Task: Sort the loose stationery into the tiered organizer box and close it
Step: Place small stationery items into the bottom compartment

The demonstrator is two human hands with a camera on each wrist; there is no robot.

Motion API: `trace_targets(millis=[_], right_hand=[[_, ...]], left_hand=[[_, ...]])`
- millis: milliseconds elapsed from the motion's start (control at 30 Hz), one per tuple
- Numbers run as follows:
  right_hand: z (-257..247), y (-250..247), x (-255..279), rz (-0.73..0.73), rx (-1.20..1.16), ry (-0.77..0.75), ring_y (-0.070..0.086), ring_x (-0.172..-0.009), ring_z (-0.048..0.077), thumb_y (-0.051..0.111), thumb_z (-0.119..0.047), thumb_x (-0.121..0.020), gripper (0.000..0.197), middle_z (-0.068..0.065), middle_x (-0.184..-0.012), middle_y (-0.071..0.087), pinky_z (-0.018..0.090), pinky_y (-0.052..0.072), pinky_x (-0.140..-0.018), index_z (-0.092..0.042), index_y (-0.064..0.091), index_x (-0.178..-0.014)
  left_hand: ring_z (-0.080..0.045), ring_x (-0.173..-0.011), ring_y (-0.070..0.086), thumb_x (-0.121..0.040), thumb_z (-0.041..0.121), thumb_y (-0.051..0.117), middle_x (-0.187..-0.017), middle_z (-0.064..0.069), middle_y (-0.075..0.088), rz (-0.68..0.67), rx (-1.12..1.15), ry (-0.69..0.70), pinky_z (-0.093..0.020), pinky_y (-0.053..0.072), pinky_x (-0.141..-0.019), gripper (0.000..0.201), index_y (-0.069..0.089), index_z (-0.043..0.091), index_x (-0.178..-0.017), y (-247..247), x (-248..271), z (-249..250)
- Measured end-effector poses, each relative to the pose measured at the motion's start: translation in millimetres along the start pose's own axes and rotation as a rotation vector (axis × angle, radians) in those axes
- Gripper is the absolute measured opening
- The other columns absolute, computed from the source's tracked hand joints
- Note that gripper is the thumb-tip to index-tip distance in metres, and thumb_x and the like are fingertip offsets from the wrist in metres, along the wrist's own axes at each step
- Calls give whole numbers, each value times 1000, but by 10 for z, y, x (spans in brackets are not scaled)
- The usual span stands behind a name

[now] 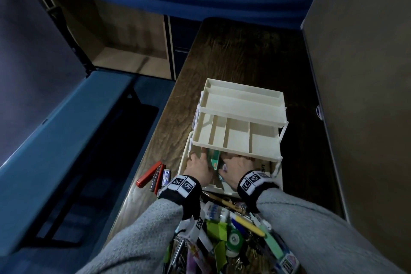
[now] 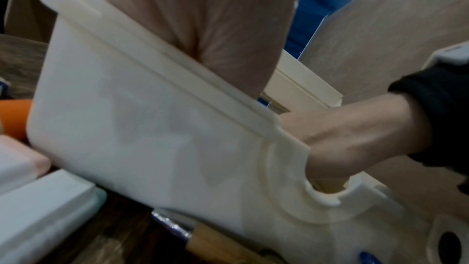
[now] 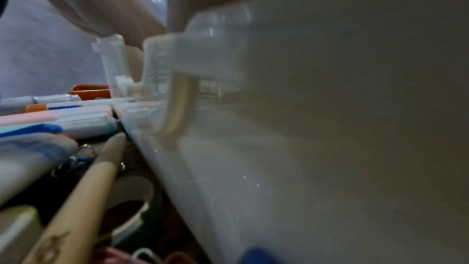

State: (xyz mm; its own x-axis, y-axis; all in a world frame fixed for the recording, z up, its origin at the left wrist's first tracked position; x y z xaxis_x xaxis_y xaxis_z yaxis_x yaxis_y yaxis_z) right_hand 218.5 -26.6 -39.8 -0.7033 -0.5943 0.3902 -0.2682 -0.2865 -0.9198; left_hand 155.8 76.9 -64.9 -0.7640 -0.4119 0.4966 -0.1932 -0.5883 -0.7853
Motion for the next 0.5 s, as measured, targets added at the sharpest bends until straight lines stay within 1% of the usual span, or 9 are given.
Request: trace_targets(millis=[67, 133, 233, 300, 367, 433, 500], right_hand=[[18, 5, 17, -26, -13, 5, 62, -101, 29, 43, -45, -94, 33, 9, -109, 65, 35, 47, -79, -20, 55, -113], [73, 19, 48, -48, -27, 25, 59, -105, 30, 42, -41, -95, 33, 11, -115, 61, 38, 45, -84, -19, 53, -117], [138, 70, 134, -72, -14, 55, 46, -120, 30, 45, -30, -96, 36, 11, -129, 49, 42, 37, -95, -20, 43, -131], [134, 98, 190, -65, -28, 31, 39, -125, 30, 45, -25, -96, 40, 10, -134, 43, 45, 33, -100, -17, 39, -135], [124, 100, 241, -56, -78, -9, 37, -126, 29, 43, -23, -97, 39, 9, -136, 41, 47, 33, -102, -15, 43, -135], [107, 87, 279, -72, -132, -42, 37, -124, 28, 41, -21, -98, 36, 8, -133, 42, 50, 32, -103, -17, 49, -133], [84, 51, 314, -80, -165, -49, 37, -122, 28, 37, -25, -100, 34, 8, -129, 42, 50, 32, -103, -20, 53, -130]], left_hand=[[-42, -126, 41, -89, 42, 56, -134, -22, 33, -23, 35, -1, -46, 37, -106, 66, 28, 9, -139, -5, 5, 19], [-40, -126, 42, -89, 45, 56, -137, -21, 30, -29, 80, -10, -45, 37, -108, 67, 30, 7, -138, -24, 0, 47], [-40, -124, 45, -93, 37, 54, -137, -23, 31, -23, 115, 1, -43, 37, -107, 57, 36, 2, -133, -55, -26, 113], [-40, -121, 47, -93, 28, 56, -137, -24, 33, -4, 99, 6, -42, 39, -105, 51, 39, -1, -131, -84, -46, 148], [-40, -119, 49, -92, 24, 57, -135, -23, 35, 14, 85, -1, -42, 41, -102, 49, 41, 0, -131, -105, -53, 166], [-40, -117, 51, -92, 22, 56, -133, -23, 37, 26, 80, -1, -42, 43, -100, 47, 42, 0, -131, -111, -50, 172], [-39, -115, 52, -92, 22, 55, -131, -22, 40, 36, 82, 5, -42, 43, -100, 46, 43, 1, -131, -107, -47, 168]])
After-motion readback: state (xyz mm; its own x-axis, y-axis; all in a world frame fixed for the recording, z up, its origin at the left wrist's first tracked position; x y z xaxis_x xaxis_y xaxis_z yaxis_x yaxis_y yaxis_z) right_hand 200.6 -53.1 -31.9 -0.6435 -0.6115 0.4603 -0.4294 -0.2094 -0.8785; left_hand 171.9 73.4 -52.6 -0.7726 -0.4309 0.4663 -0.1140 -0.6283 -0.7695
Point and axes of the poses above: each hand's wrist, its own x-axis away from the middle knuckle, its own y-axis out of the palm, z = x × y, the point moved 5 cm from there along -x, towards the middle knuckle
